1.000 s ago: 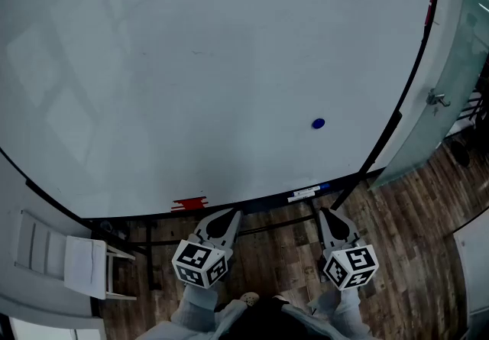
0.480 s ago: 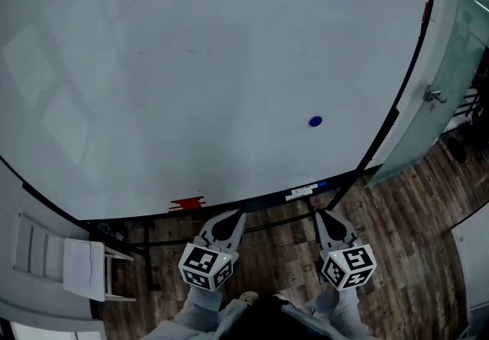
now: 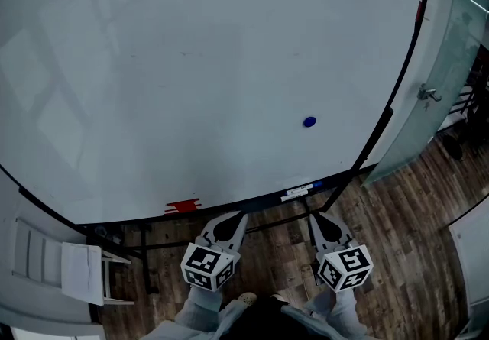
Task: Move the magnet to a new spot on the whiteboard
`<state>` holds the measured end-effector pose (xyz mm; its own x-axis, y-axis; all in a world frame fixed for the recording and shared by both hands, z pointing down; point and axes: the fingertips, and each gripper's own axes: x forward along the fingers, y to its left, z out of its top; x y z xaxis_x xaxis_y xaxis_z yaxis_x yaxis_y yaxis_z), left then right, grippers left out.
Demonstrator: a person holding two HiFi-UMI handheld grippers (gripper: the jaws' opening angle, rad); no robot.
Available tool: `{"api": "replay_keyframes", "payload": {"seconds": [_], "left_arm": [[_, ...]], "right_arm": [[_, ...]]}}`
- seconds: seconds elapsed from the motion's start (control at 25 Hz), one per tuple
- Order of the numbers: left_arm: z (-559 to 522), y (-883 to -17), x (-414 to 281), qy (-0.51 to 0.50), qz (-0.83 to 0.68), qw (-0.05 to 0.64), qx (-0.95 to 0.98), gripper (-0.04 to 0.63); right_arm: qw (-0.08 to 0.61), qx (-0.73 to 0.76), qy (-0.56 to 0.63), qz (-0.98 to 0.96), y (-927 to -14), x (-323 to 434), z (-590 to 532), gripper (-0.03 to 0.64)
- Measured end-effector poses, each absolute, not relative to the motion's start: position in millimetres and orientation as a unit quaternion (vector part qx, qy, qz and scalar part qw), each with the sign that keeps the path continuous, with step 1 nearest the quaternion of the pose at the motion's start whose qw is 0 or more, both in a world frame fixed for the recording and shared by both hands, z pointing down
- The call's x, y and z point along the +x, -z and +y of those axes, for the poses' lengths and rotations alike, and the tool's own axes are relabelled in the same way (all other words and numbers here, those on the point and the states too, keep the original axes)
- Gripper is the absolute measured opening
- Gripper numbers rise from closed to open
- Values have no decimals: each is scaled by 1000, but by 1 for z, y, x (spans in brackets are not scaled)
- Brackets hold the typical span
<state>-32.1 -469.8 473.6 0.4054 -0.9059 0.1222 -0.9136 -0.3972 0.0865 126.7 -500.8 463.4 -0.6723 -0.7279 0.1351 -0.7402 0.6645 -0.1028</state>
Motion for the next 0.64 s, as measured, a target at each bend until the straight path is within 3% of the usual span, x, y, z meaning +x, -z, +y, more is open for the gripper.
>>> {"api": "replay_keyframes", "payload": {"seconds": [0.64], "left_arm": [[-475,-479,-30,-33,-542,76,837,9]], "right_arm": [[45,403,-85,-910,-467,127,-503,28]]}}
